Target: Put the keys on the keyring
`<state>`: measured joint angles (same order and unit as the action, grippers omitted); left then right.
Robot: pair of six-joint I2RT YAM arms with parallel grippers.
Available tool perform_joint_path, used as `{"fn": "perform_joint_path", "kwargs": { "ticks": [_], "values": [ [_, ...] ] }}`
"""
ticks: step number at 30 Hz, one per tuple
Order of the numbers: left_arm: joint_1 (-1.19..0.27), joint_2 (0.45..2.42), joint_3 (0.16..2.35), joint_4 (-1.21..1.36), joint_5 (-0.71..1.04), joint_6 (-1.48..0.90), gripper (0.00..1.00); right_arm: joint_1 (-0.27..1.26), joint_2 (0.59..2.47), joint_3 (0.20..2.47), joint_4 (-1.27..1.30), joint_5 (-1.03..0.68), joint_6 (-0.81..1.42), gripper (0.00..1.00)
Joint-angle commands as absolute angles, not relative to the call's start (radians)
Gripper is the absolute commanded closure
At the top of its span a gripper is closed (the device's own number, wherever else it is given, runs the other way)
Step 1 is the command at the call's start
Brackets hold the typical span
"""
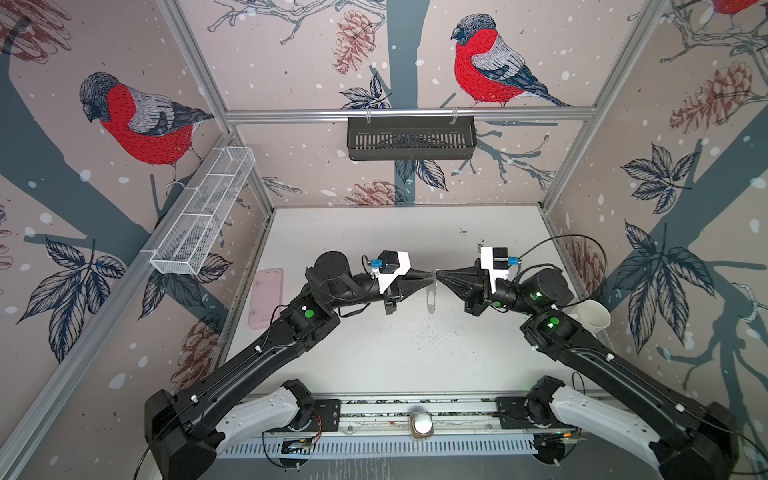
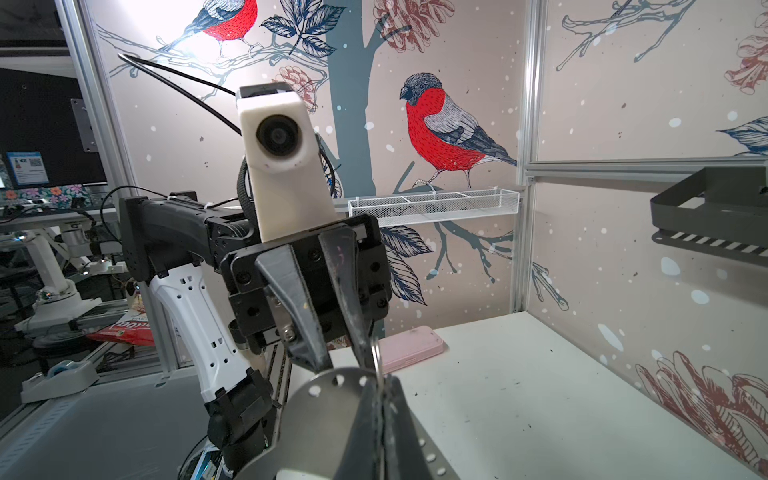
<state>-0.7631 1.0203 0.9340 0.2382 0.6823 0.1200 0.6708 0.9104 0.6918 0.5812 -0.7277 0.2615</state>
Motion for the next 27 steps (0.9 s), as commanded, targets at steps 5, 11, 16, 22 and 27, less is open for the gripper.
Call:
{"fn": "perform_joint_path", "kwargs": {
  "ticks": [5, 11, 16, 22, 27],
  "values": [
    [-0.762, 1.039, 0.957, 0.279, 0.699, 0.124, 0.83, 0.67, 0.928, 0.712, 0.628, -0.776, 0.275, 1.0],
    [-0.762, 1.046, 0.971, 0.265, 0.694, 0.138, 0.83, 0.671, 0.936, 0.719, 0.615, -0.804, 0.269, 1.0],
    [-0.761, 1.044, 0.973, 0.251, 0.685, 0.149, 0.83, 0.672, 0.942, 0.725, 0.608, -0.839, 0.265, 1.0],
    [-0.762, 1.04, 0.976, 0.227, 0.675, 0.158, 0.81, 0.672, 0.944, 0.728, 0.612, -0.864, 0.267, 1.0],
    [-0.762, 1.005, 0.963, 0.199, 0.621, 0.175, 0.78, 0.672, 0.934, 0.726, 0.605, -0.865, 0.259, 1.0]
  ]
}}
